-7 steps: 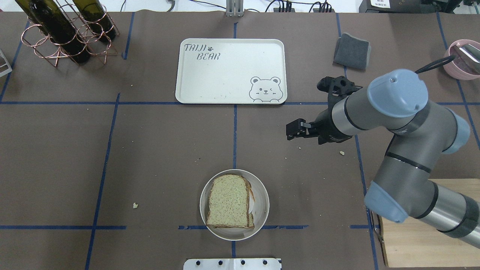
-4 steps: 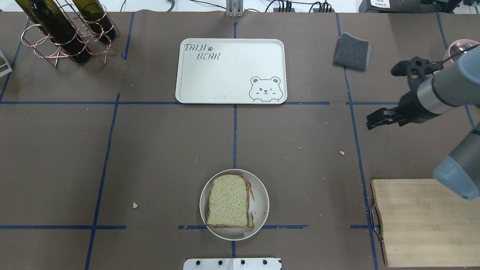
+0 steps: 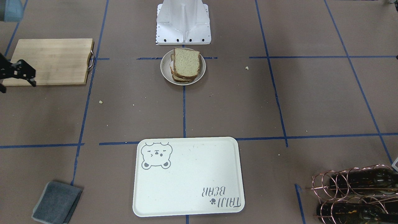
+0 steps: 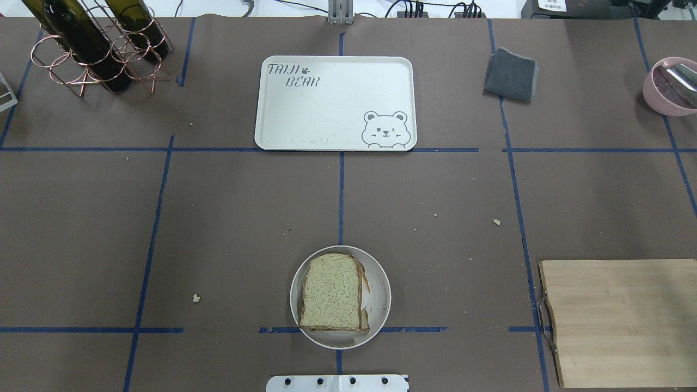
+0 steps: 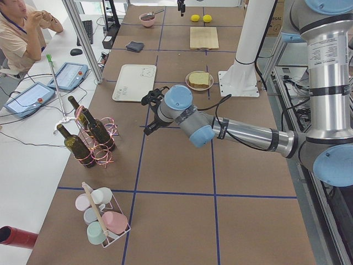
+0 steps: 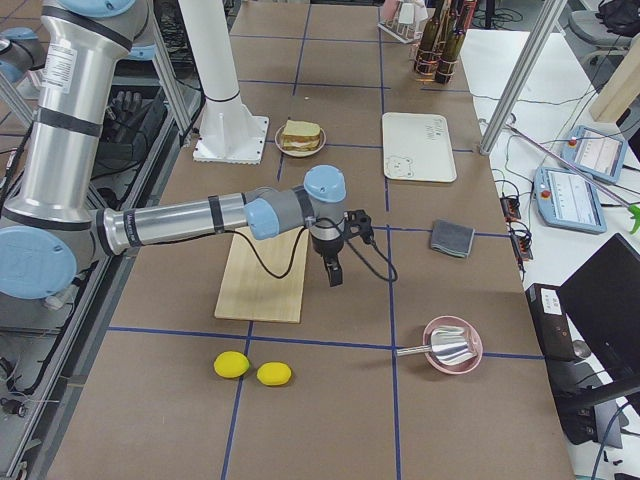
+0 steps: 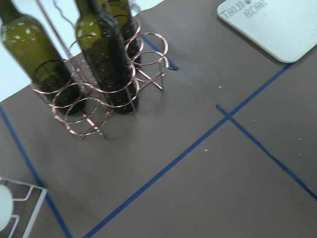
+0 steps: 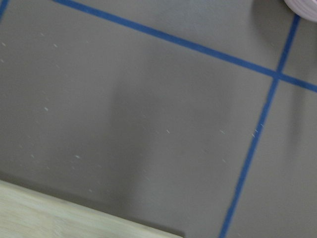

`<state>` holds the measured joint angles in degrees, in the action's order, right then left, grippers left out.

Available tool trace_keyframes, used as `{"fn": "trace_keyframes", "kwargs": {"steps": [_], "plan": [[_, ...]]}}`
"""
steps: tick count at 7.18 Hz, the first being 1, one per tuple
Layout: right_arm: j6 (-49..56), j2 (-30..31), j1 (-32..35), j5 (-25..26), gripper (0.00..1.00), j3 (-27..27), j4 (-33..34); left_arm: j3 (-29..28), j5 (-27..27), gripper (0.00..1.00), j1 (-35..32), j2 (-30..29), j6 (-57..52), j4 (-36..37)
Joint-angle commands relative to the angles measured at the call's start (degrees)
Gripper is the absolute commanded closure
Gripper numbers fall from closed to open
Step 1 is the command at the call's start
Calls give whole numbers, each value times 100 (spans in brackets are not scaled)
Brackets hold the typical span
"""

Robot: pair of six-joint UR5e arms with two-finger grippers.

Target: Make sandwich and place on tray

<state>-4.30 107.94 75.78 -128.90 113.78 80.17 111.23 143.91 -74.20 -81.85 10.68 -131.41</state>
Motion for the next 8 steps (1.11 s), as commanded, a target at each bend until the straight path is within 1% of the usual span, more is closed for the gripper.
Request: {"fn": "trace_keyframes", "kwargs": {"steps": [1, 2, 3, 4, 5, 6, 7, 8], "plan": [[673, 508, 893, -232, 0, -285, -10, 659, -961, 0, 1567, -112, 2281, -210], [763, 535, 1017, -241, 0, -356, -10, 854, -1631, 0, 2341, -137, 3273, -201], [763, 535, 1053, -249, 0, -382, -10, 995, -2421, 0, 3184, -146, 4371, -201], [763, 535, 1071, -249, 0, -418, -10, 1040, -3221, 8, 4063, -207, 5600, -192], [763, 535, 1080, -249, 0, -418, -10, 1006, -3933, 26, 4794, -443, 6569, -148], [763, 526, 1088, -249, 0, -427, -10, 919, -4323, 38, 5253, -645, 7153, -139], [763, 526, 1106, -241, 0, -427, -10, 631, -4693, 39, 5589, -1030, 7463, -131], [763, 526, 1115, -241, 0, -435, -1, 184, -4801, 39, 5662, -1626, 7527, -9]]}}
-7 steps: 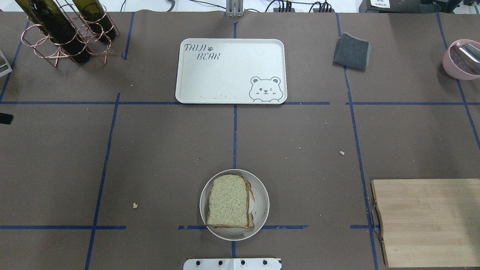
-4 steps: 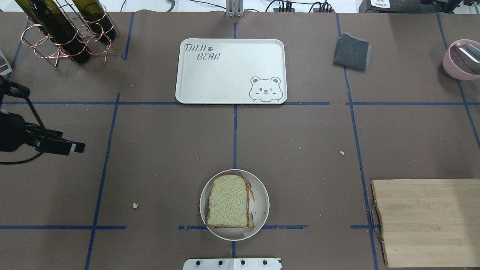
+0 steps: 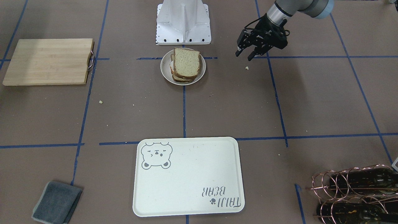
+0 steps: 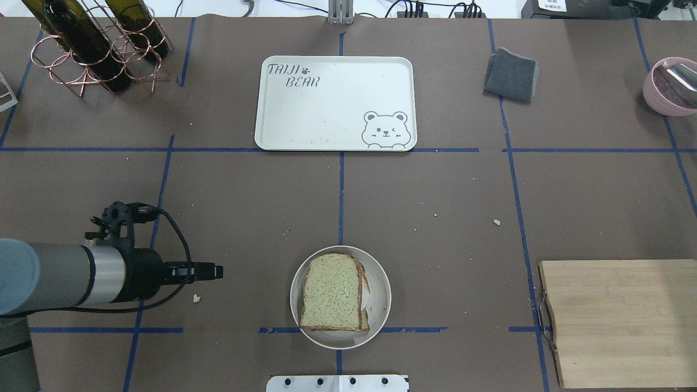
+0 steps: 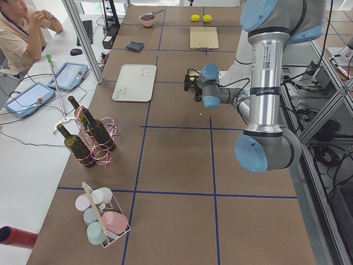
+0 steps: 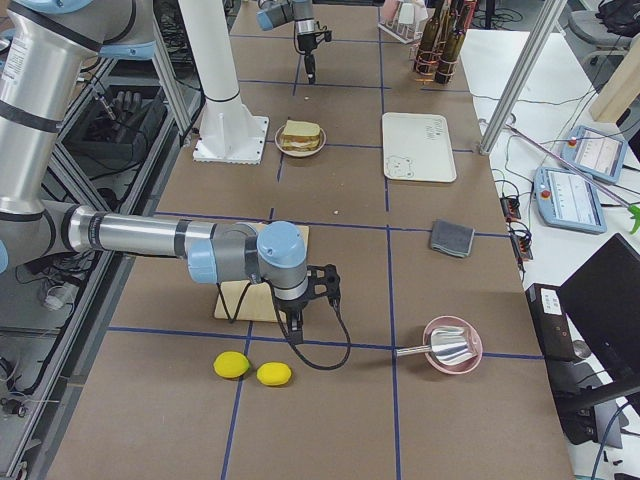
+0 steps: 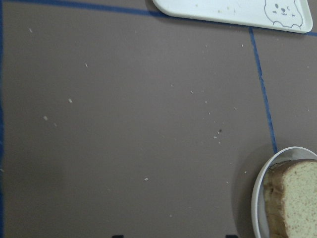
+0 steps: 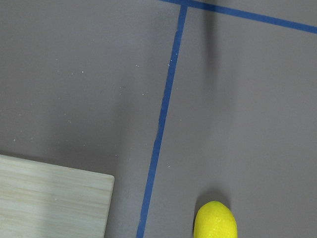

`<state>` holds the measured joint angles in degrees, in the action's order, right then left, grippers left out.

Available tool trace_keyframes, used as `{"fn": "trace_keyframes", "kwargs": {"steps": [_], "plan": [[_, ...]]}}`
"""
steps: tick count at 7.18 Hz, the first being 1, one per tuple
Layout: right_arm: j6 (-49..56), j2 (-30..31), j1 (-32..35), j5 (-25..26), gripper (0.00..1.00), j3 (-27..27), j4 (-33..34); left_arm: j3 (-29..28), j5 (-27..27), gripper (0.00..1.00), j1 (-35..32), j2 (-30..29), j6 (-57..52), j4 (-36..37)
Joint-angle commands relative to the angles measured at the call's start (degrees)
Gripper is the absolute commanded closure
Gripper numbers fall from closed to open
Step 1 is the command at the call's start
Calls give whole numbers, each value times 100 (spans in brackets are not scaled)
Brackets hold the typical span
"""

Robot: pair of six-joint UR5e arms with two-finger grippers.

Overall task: Make sandwich and place on tray
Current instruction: 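Move the left gripper to the white plate rim and grasp it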

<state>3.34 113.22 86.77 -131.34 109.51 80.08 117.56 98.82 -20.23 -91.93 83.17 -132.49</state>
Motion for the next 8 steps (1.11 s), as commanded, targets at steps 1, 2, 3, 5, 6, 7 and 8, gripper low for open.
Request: {"fn": "trace_keyframes", "kwargs": {"steps": [1, 2, 3, 5, 6, 7, 8], "plan": [[0, -10, 15, 12, 0, -44, -1, -836, -432, 39, 326, -1216, 461, 431], [0, -2, 24, 12, 0, -53, -1, -1066, -503, 39, 492, -1509, 507, 548], [-8, -10, 24, 21, 0, -96, -1, -1234, -617, 39, 632, -1625, 516, 549], [0, -10, 32, 29, 0, -131, -1, -1367, -777, 54, 801, -1706, 516, 549], [-8, -10, 33, 21, 0, -132, -1, -1367, -777, 56, 818, -1697, 516, 549], [0, -10, 41, 21, 0, -140, -1, -1367, -777, 69, 827, -1697, 516, 558], [0, -10, 50, 29, 0, -141, -1, -1367, -777, 85, 827, -1697, 516, 549]]}}
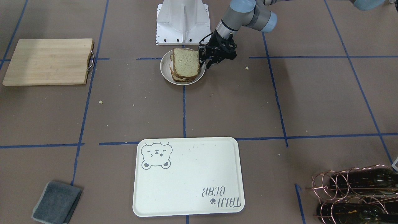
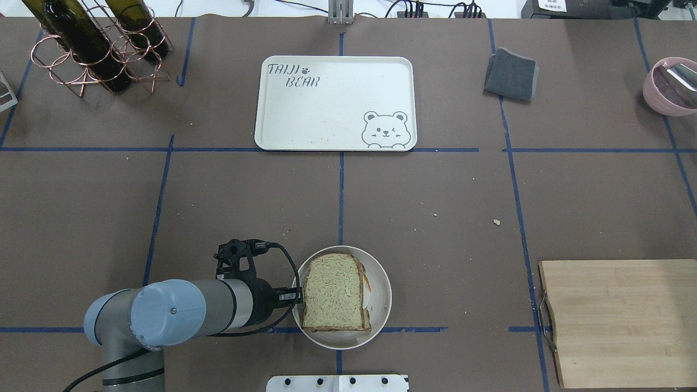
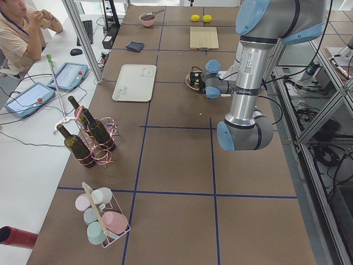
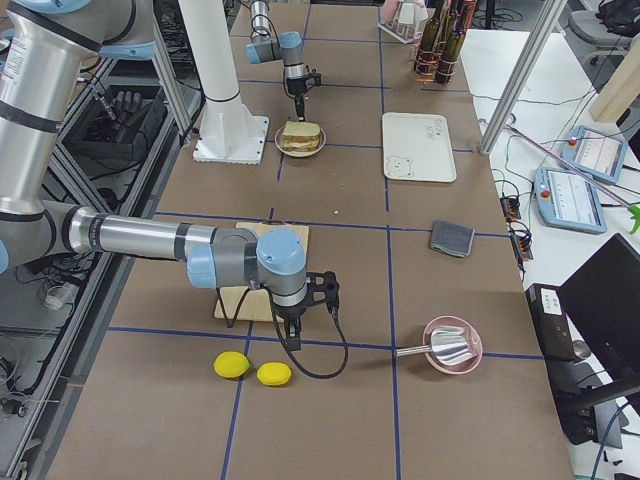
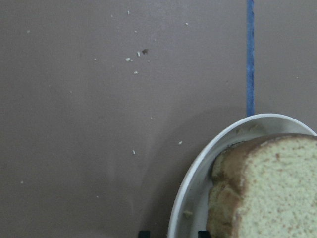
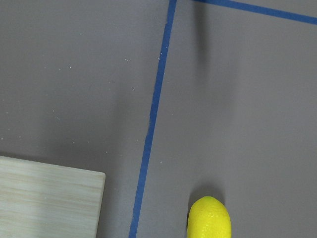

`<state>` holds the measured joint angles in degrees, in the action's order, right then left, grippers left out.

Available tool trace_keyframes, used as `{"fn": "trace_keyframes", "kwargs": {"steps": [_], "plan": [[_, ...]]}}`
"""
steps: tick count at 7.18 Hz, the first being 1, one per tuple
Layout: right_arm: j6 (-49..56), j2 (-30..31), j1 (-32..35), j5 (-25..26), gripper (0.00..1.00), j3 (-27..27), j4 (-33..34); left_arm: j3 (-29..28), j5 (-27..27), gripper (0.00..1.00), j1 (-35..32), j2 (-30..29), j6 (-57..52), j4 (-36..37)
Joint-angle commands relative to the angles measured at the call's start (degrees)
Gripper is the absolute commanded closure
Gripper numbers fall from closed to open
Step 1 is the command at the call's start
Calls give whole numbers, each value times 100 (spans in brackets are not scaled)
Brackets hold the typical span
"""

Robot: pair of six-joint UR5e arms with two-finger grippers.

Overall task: Make sandwich and place on tray
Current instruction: 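Move the left gripper to the white plate rim and grasp it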

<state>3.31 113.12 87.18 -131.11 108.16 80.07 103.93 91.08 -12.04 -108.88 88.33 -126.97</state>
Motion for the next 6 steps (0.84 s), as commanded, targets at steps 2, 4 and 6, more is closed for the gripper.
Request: {"fn": "trace_keyframes", "kwargs": {"steps": [2, 4, 6], "plan": [[3, -9, 9, 6, 0, -14, 0, 5, -3, 100, 8, 16, 0, -3], [20, -9, 9, 15, 0, -40, 0, 127, 41, 100, 0, -2, 0, 5], [29, -17, 18, 24, 0, -119, 0, 268, 189, 100, -175, -37, -26, 145]]}}
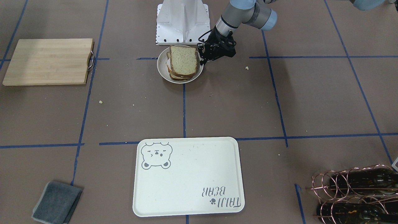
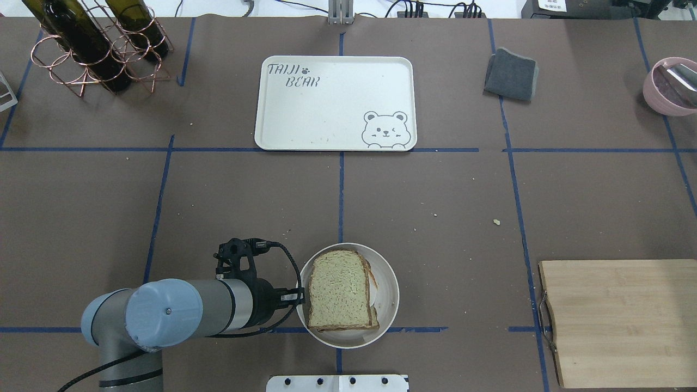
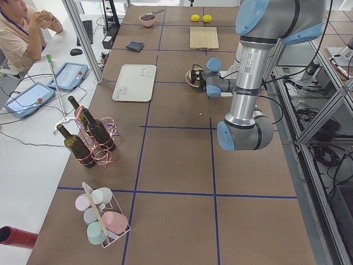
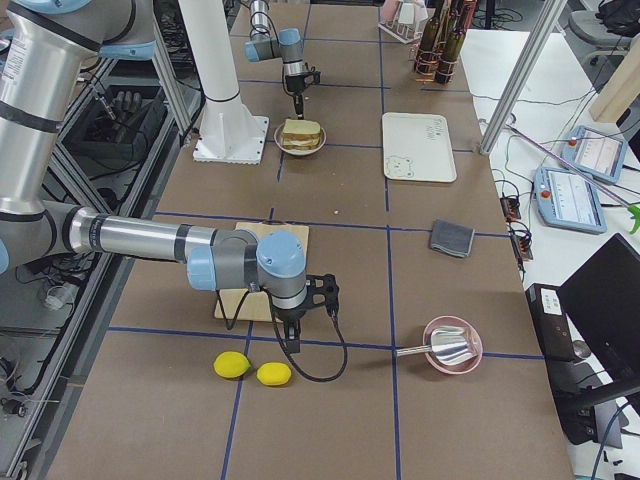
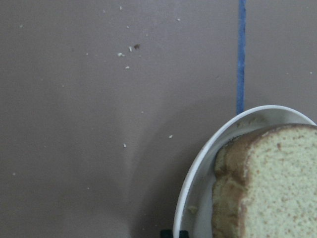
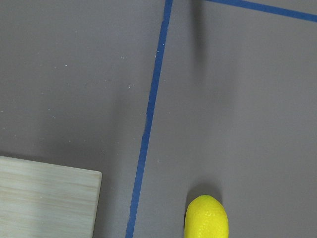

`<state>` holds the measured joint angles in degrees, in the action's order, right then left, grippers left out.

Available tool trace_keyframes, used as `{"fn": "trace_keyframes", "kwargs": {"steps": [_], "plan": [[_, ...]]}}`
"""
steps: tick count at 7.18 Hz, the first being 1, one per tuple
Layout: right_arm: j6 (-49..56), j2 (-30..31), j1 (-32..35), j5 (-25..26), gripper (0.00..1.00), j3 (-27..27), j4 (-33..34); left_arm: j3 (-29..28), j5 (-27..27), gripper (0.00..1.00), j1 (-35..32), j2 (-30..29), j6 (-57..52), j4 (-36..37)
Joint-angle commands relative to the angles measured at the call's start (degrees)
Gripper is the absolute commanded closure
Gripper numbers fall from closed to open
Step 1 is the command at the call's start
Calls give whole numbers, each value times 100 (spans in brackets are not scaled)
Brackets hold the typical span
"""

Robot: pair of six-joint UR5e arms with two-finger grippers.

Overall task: Make sandwich and place on tray
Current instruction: 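Lift the plate with the left gripper and set it on the tray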

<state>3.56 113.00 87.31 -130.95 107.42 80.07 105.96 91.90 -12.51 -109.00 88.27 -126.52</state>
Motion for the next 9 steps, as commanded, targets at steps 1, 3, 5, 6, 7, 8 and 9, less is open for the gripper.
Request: {"fn": "trace_keyframes", "kwargs": {"steps": [1, 3, 5, 6, 7, 8, 9], "plan": [[57, -24, 31, -1, 0, -124, 0, -4, 744, 100, -729, -338, -90, 424], [66, -32, 93, -1, 0, -134, 0, -476, 1102, 100, -1653, -1111, -745, 882], [66, -33, 120, -1, 0, -125, 0, -1956, 1602, 100, -2533, -2251, -1336, 893], [66, -33, 137, -1, 0, -134, 0, -2939, 1612, 100, -2833, -2884, -1739, 849], [75, -33, 146, -1, 0, -134, 0, -3767, 1638, 100, -3036, -3308, -1917, 570], [75, -33, 146, -1, 0, -142, 0, -4402, 1665, 100, -3090, -3495, -2041, 106], [75, -33, 146, -1, 0, -151, 0, -4800, 1656, 100, -3108, -3584, -2051, -194]]}}
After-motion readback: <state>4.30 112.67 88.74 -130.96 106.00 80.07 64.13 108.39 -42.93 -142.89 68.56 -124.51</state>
